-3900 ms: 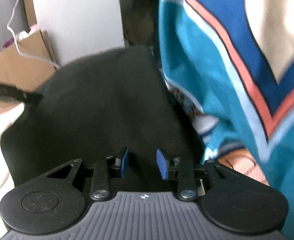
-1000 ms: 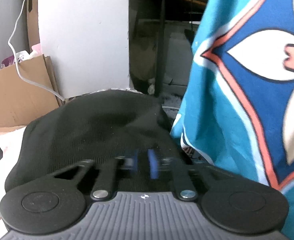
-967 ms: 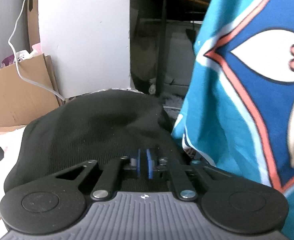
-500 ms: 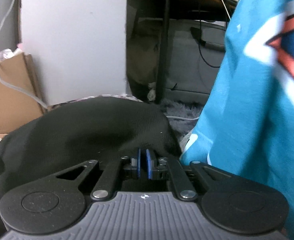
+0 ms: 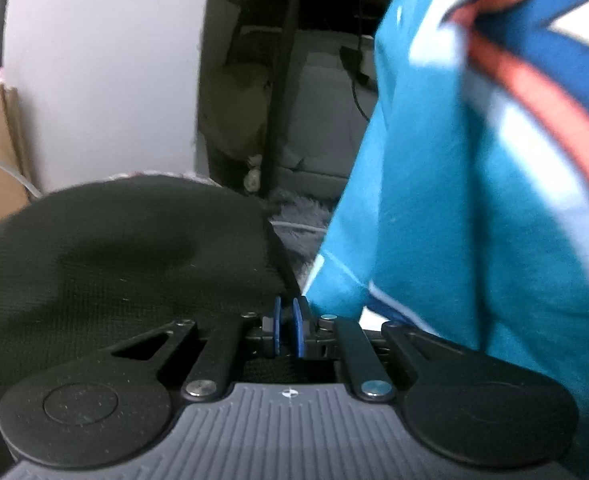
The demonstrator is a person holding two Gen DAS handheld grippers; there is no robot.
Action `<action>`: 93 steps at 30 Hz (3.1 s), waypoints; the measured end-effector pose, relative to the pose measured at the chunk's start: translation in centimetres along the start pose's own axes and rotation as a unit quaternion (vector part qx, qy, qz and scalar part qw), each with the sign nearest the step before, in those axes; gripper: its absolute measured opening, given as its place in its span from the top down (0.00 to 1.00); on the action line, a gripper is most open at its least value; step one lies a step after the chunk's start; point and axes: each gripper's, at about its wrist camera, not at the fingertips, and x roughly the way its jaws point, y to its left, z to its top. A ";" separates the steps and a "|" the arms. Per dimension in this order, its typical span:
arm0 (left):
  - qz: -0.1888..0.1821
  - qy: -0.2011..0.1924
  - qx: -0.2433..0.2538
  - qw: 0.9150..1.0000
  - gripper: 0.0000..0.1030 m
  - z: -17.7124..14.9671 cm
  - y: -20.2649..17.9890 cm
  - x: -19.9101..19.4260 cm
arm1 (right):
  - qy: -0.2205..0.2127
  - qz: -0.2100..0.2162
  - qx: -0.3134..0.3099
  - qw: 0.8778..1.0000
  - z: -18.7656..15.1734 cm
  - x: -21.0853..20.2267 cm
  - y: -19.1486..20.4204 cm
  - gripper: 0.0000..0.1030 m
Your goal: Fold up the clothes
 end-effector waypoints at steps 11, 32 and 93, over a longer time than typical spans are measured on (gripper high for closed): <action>0.011 -0.004 -0.004 1.000 0.62 0.6 0.0 -0.1 | 0.001 0.026 -0.002 1.000 2.0 1.4 2.0 0.73; 0.044 0.014 0.025 0.999 0.60 -1.3 -1.2 -1.3 | 0.018 0.049 -0.025 0.998 0.6 -2.3 1.4 0.62; 0.266 -0.002 0.016 0.964 0.01 -4.3 -17.0 -45.7 | 0.079 0.206 0.082 0.972 12.1 -46.8 8.3 0.04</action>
